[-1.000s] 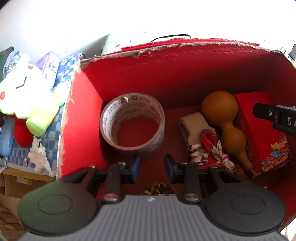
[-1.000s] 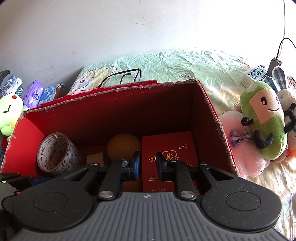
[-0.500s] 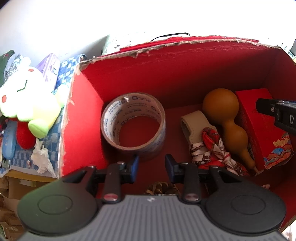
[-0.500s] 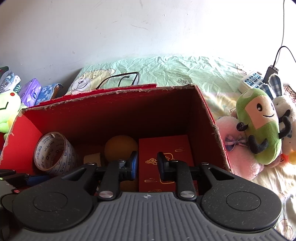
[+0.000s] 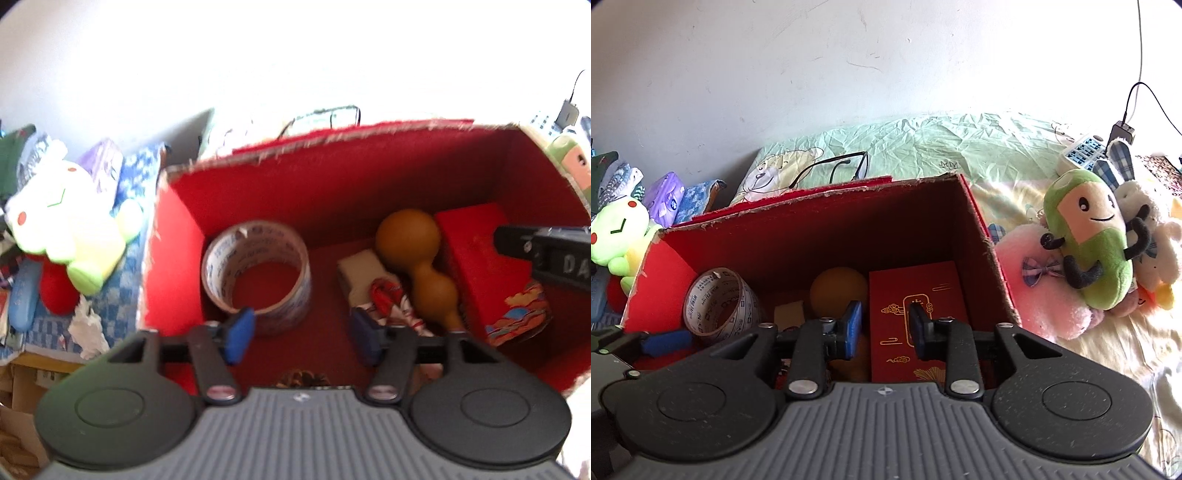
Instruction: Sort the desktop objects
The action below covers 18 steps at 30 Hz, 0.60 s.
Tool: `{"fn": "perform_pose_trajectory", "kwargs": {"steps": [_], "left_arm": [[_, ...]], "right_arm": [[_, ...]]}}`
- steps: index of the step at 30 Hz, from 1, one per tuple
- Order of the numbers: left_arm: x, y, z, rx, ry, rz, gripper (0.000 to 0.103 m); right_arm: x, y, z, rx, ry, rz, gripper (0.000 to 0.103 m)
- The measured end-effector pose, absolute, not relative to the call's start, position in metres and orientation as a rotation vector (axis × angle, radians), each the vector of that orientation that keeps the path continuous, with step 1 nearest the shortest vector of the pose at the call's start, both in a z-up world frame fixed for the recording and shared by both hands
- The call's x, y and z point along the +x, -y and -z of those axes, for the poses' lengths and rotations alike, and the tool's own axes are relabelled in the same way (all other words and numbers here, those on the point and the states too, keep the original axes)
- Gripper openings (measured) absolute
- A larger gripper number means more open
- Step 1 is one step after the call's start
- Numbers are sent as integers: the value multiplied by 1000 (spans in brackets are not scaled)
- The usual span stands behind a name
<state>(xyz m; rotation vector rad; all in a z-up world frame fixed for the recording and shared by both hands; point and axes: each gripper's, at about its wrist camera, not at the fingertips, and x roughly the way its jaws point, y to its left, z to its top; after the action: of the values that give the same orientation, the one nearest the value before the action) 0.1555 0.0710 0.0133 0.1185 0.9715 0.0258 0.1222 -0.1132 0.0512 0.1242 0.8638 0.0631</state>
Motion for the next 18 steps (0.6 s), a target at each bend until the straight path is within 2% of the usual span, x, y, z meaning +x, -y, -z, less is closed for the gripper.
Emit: {"fn": "perform_pose_trajectory", "kwargs": {"steps": [2,4,6,8,10,18], "left_arm": [[155,-72,-16,108,-956,-26,73],[151,-73,-22,89,-935,-33,80],[148,-75,-29,75,-898,-36,93],[143,-74,-38,69,-856,-37,98],[139,-74,-43,62,-829,-38,98],[120,-77,-66,-17,-817,-69,98]], "right_arm": [[118,115,-54,128,-861,-61,30],[113,115,-58,124,-855,-65,30],[107,114,-63,116,-844,-66,31],[102,113,-70,109,-828,-65,32],[96,114,-78,103,-810,-60,38],[67,121,-107,118,-734,-70,40]]}}
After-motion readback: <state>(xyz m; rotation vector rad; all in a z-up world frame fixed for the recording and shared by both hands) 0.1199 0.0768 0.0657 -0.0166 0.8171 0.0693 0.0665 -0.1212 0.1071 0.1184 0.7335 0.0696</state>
